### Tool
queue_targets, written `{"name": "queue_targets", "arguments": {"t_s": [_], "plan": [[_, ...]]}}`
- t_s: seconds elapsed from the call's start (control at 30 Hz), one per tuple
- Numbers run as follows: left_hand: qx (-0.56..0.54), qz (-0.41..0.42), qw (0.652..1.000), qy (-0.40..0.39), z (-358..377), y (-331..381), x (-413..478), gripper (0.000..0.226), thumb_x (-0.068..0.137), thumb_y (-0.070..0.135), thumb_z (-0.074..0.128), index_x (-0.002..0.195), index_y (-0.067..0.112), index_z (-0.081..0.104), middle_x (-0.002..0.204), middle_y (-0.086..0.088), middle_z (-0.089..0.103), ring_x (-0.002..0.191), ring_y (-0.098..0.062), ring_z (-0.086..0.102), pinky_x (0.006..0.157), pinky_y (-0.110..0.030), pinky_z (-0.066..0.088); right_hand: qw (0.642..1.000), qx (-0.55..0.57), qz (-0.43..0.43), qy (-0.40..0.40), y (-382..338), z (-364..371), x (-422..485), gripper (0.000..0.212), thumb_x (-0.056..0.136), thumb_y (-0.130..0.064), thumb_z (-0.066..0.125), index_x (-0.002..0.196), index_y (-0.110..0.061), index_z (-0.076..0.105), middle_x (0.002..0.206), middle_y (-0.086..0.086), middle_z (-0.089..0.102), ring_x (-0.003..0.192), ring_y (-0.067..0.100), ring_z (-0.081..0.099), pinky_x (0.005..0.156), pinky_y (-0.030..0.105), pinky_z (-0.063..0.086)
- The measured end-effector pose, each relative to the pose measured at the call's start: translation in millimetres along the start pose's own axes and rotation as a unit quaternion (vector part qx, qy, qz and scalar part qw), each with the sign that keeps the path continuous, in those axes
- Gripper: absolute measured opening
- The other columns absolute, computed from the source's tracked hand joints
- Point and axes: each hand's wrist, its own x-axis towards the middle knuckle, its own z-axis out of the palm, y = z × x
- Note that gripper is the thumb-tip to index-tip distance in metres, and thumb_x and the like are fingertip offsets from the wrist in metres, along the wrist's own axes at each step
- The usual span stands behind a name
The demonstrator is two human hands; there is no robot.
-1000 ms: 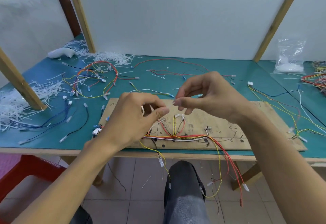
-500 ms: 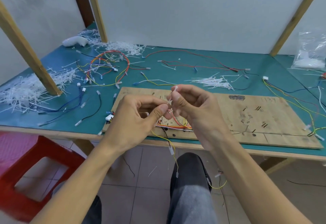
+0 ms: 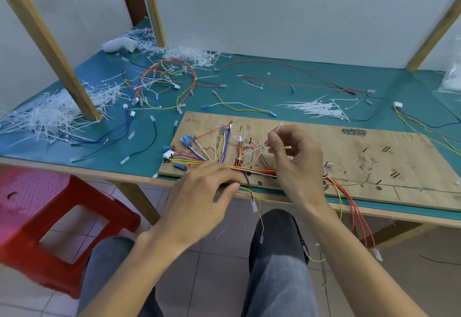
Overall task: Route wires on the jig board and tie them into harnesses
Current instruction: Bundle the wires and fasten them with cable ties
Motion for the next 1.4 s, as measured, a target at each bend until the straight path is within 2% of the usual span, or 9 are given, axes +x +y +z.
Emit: {"name": "queue_targets", "arguments": {"t_s": [0.2, 0.33, 0.63, 0.73, 0.87, 1.0, 1.07, 1.23, 1.4], "plan": [[0.011, -0.004, 0.999, -0.038, -3, -6, -3, 0.018, 0.102, 0.043, 0.058, 0.105, 0.032, 0.072, 0.107, 0.021, 0.056, 0.106, -0.005, 0.056, 0.085, -0.034, 0.055, 0.998, -0.056, -0.015, 0.005, 7, 12, -1, 0.006, 0.104, -0.026, 0.067, 0.099, -0.023, 0.070, 0.085, -0.015, 0.070, 0.080, 0.010, 0.068, 0.071, 0.027, 0.054], [0.037, 0.007, 0.998, -0.041, -3, -6, -1, 0.022, 0.098, 0.048, 0.061, 0.092, 0.029, 0.070, 0.100, 0.019, 0.052, 0.098, -0.003, 0.053, 0.080, -0.024, 0.052, 0.997, -0.072, -0.025, -0.005, 9, 15, -4, 0.003, 0.103, -0.023, 0.070, 0.101, -0.023, 0.072, 0.087, -0.017, 0.071, 0.079, 0.010, 0.067, 0.067, 0.027, 0.052], [0.082, -0.006, 0.994, -0.075, -8, 2, 7, 0.033, 0.085, 0.038, 0.067, 0.066, 0.032, 0.040, 0.085, 0.016, 0.044, 0.086, -0.007, 0.047, 0.065, -0.019, 0.039, 0.989, -0.137, -0.023, -0.055, 12, 12, -9, 0.006, 0.098, -0.029, 0.075, 0.104, -0.029, 0.077, 0.092, -0.006, 0.070, 0.088, 0.018, 0.067, 0.080, 0.049, 0.055], [0.081, -0.007, 0.989, -0.123, -11, 3, 10, 0.018, 0.077, 0.036, 0.060, 0.073, 0.033, 0.043, 0.088, 0.017, 0.043, 0.089, -0.008, 0.046, 0.068, -0.021, 0.038, 0.982, -0.165, -0.013, -0.089, 11, 11, -8, 0.004, 0.096, -0.031, 0.076, 0.098, -0.034, 0.078, 0.097, -0.009, 0.067, 0.098, 0.015, 0.065, 0.085, 0.049, 0.054], [0.058, -0.006, 0.984, -0.168, -16, 3, 9, 0.026, 0.068, 0.025, 0.056, 0.087, 0.036, 0.043, 0.094, 0.019, 0.042, 0.095, -0.008, 0.042, 0.074, -0.015, 0.031, 0.982, -0.153, 0.004, -0.110, 7, 10, -7, 0.007, 0.091, -0.026, 0.081, 0.093, -0.032, 0.080, 0.097, -0.011, 0.068, 0.106, 0.015, 0.064, 0.093, 0.049, 0.053], [0.016, -0.015, 0.981, -0.194, -20, 2, 10, 0.022, 0.068, 0.018, 0.047, 0.082, 0.035, 0.054, 0.094, 0.021, 0.049, 0.103, -0.006, 0.042, 0.080, -0.023, 0.037, 0.986, -0.102, 0.018, -0.133, 3, 1, -6, 0.022, 0.088, -0.024, 0.085, 0.086, -0.044, 0.076, 0.090, -0.019, 0.070, 0.101, 0.009, 0.066, 0.092, 0.041, 0.053], [0.009, -0.018, 0.979, -0.202, -17, 0, 7, 0.023, 0.076, 0.020, 0.044, 0.077, 0.033, 0.062, 0.089, 0.020, 0.052, 0.106, -0.005, 0.041, 0.083, -0.028, 0.039, 0.985, -0.097, 0.019, -0.144, 3, -1, -5, 0.016, 0.087, -0.025, 0.086, 0.088, -0.038, 0.079, 0.089, -0.020, 0.071, 0.101, 0.010, 0.066, 0.091, 0.041, 0.054], [-0.031, -0.029, 0.980, -0.195, -12, 1, -4, 0.027, 0.095, 0.060, 0.054, 0.088, 0.038, 0.069, 0.100, 0.025, 0.042, 0.110, 0.002, 0.038, 0.089, -0.024, 0.037, 0.982, -0.114, 0.017, -0.150, 3, -1, -6, 0.006, 0.089, -0.027, 0.084, 0.094, -0.030, 0.082, 0.086, -0.022, 0.069, 0.102, 0.014, 0.065, 0.090, 0.047, 0.053], [-0.106, -0.001, 0.985, -0.135, -5, 17, -4, 0.007, 0.098, 0.046, 0.070, 0.102, 0.041, 0.072, 0.105, 0.027, 0.059, 0.116, -0.011, 0.044, 0.099, -0.035, 0.039, 0.981, -0.121, 0.010, -0.148, 4, 0, -7, 0.006, 0.089, -0.027, 0.083, 0.094, -0.030, 0.082, 0.085, -0.024, 0.067, 0.101, 0.015, 0.064, 0.089, 0.049, 0.053]]}}
